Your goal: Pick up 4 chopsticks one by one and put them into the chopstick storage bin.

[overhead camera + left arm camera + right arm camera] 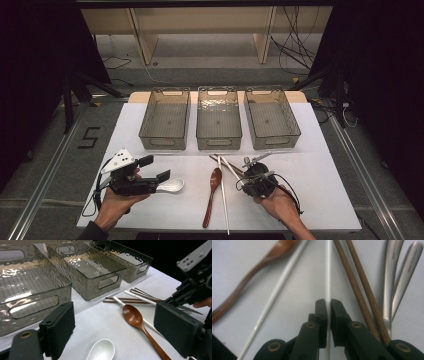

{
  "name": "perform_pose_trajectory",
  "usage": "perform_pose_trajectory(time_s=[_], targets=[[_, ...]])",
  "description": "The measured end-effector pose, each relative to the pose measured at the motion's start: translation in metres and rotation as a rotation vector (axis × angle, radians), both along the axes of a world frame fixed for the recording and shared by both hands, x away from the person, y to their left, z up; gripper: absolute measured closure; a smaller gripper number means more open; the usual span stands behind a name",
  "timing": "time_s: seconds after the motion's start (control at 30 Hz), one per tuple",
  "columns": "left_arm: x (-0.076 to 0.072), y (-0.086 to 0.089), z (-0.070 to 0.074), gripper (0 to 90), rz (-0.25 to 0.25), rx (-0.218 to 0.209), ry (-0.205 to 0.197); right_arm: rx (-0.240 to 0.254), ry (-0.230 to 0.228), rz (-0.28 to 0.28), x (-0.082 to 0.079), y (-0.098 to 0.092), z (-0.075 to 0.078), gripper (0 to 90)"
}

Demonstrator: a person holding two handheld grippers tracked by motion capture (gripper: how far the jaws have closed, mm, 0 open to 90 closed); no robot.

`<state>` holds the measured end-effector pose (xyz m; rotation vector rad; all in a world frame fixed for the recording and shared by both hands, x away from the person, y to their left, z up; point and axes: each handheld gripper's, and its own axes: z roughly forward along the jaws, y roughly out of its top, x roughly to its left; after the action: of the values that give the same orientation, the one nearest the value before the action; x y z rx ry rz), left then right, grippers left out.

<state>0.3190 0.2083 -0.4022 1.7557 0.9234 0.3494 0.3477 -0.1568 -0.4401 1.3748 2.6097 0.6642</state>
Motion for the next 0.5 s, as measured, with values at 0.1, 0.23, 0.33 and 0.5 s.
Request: perform_pose_trajectory(time_s=[0.1,0.23,0.33,0.5], targets=[[0.001,-0.001,-0.001,16.5,-0.004,0.005,0.007,0.005,-0.020,0.053,-0.005,0.004,0.009,85.5],[0.001,-0.002,-0.001,16.5,-0.017,0.017,0.017,-0.002,-0.033,0.103,-0.007,0.008,0.013,85.5],[0.003,-0.003,-0.003,16.5,-0.028,0.028,0.030,-0.013,-0.057,0.168,-0.010,0.012,0.020,85.5],[0.007,-0.007,-0.007,16.6,-0.048,0.067,0.076,-0.018,-0.059,0.233,-0.008,0.014,0.024,85.5]])
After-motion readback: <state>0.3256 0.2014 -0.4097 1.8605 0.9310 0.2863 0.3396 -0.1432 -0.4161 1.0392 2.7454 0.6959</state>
